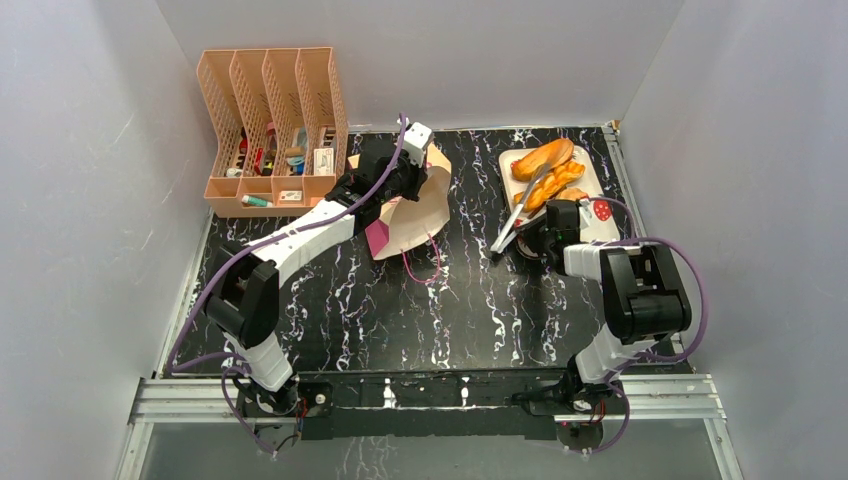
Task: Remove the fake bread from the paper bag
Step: Pick up the clamp from the container.
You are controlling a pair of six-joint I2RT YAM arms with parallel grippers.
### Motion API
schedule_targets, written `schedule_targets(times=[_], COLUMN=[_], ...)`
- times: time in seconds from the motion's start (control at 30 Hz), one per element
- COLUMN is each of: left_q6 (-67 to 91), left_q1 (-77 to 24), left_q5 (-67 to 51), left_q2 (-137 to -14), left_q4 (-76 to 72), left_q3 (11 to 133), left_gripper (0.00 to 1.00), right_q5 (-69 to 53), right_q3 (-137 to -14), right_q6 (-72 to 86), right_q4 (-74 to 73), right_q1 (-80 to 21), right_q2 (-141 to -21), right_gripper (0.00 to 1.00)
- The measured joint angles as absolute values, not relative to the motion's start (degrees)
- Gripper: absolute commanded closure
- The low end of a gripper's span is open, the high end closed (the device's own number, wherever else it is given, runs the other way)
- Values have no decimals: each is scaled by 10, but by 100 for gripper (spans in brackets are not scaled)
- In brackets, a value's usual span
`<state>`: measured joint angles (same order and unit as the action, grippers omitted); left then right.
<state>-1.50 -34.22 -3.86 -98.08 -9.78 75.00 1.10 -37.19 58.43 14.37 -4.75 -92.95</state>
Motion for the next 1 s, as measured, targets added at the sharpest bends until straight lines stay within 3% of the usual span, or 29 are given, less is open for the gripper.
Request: schedule_targets(times=[0.13, 1.0], left_q6=[-15, -15], left_q1=[-342, -342], left_q5=[-38, -39], left_q2=[-981, -981], left_q4=[-98, -97], left_q3=[750, 750], left_gripper=[100, 100], right_q5=[4, -14], right_q3=[-381, -366], right_q6=[584, 583], right_q4=[154, 60], right_q1=[-48, -47], right_q2=[-944, -821], right_gripper=[100, 100])
